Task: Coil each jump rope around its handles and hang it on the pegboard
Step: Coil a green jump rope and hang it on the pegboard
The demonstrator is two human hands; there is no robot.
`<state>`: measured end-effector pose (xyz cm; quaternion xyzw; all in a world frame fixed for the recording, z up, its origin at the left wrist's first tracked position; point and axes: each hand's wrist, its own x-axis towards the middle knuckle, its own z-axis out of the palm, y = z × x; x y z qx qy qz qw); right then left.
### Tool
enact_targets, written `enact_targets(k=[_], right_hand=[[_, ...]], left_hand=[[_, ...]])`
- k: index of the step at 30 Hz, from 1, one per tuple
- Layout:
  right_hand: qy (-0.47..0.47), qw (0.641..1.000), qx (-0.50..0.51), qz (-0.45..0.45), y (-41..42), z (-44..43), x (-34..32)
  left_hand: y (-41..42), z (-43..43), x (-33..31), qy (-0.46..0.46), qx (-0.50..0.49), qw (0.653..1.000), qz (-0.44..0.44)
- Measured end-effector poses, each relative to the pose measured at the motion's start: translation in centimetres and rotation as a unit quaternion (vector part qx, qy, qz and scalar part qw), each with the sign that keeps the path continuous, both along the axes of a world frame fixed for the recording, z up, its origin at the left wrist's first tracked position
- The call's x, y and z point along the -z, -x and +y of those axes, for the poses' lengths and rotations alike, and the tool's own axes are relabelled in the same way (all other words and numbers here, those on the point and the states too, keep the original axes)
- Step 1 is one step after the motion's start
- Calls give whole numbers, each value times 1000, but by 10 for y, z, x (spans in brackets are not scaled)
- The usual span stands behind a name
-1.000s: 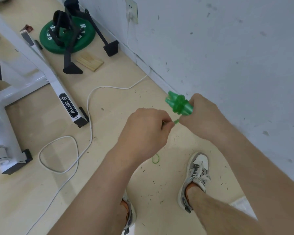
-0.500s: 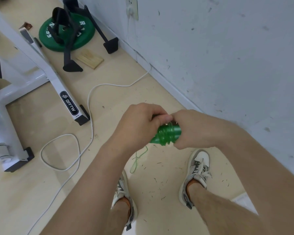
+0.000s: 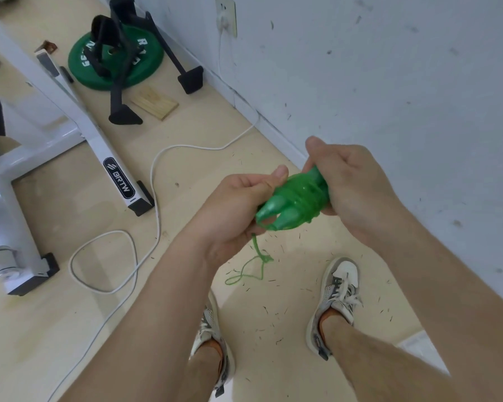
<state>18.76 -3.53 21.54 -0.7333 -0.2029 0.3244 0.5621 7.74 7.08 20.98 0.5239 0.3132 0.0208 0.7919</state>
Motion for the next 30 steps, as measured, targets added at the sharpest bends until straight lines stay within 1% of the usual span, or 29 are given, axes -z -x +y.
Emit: enact_targets(k=[1, 2, 4, 6, 8, 10, 11, 12, 13, 14, 16, 18, 19, 20, 22, 23, 25, 28, 30], right_hand=[[-26, 999, 13, 46, 1, -1, -2], [-48, 995, 26, 88, 2, -1, -2], [-70, 984, 56, 151, 3, 0, 1], [-70, 975, 92, 191, 4, 1, 5], [-67, 968, 131, 201, 4, 2, 7], [-65, 968, 176, 166, 4, 4, 8], [-67, 969, 197, 136, 4, 5, 9], [-69, 968, 217, 104, 2, 7, 11], [-68, 967, 234, 69, 1, 8, 12], [-62, 967, 247, 26, -1, 9, 15], [-34, 964, 253, -81, -3, 9, 20], [19, 951, 231, -202, -6, 6, 24], [46, 941, 211, -259, -8, 5, 26], [66, 933, 184, -302, -10, 4, 28], [106, 926, 110, -345, -12, 4, 33], [120, 928, 67, -346, -11, 4, 35], [120, 935, -10, -332, -9, 4, 36], [79, 937, -76, -333, -9, 3, 27], [72, 935, -110, -330, -10, 2, 23]], left_hand=[[0, -1, -1, 42, 10, 999, -10], [-1, -3, 0, 60, 14, 998, -11], [-4, -10, 2, 38, 9, 999, 0], [-8, -20, 6, -28, -16, 999, 10], [-11, -29, 9, -111, -29, 993, 19], [-13, -37, 12, -214, -12, 976, 30], [-14, -41, 13, -278, 7, 960, 35], [-14, -44, 15, -351, 32, 935, 37], [-13, -48, 17, -428, 67, 900, 43], [-11, -51, 20, -504, 102, 856, 51], [-8, -56, 22, -628, 129, 766, 45], [-6, -58, 21, -701, 161, 692, 54], [-7, -58, 18, -719, 171, 671, 59], [-7, -56, 17, -731, 163, 660, 58], [-6, -46, 15, -730, 126, 671, 19], [-5, -39, 13, -723, 111, 682, 3], [-1, -26, 9, -706, 79, 704, -3], [3, -15, 4, -657, 34, 753, -5], [4, -13, 1, -614, 20, 789, 22]])
